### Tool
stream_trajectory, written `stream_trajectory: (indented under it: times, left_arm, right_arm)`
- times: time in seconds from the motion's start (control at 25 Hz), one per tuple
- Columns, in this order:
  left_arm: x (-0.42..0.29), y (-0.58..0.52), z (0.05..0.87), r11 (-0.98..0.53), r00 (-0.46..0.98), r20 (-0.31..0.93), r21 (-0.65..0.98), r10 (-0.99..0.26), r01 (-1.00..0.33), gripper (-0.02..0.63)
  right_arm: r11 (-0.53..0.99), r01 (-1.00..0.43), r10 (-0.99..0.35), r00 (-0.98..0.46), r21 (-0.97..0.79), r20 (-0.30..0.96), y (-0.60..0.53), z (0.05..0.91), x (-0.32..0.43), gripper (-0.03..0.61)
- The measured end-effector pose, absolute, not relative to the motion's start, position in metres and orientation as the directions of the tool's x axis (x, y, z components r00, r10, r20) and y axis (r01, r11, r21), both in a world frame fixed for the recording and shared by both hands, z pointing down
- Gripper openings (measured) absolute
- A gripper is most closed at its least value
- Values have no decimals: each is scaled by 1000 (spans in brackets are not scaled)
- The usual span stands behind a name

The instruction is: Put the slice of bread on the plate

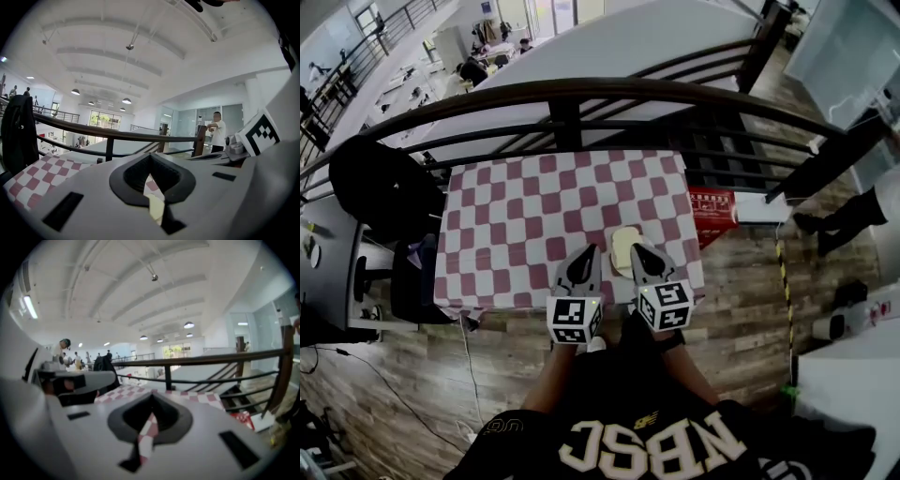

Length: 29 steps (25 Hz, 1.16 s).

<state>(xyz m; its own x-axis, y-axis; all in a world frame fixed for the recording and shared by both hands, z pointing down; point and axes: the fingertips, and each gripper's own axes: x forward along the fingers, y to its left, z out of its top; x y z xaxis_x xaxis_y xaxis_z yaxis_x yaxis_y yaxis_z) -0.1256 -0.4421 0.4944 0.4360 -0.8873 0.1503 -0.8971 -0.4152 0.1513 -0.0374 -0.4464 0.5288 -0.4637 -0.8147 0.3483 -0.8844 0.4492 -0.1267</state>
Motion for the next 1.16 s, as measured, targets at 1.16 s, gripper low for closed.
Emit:
stream_trajectory:
  times: [1.16]
  left_arm:
    - [-133,-413,477,-451,460,72,106,-885,-886,18]
  right_arm:
    - [385,-923,-908,-380,-8,176,-401,480,-42,14]
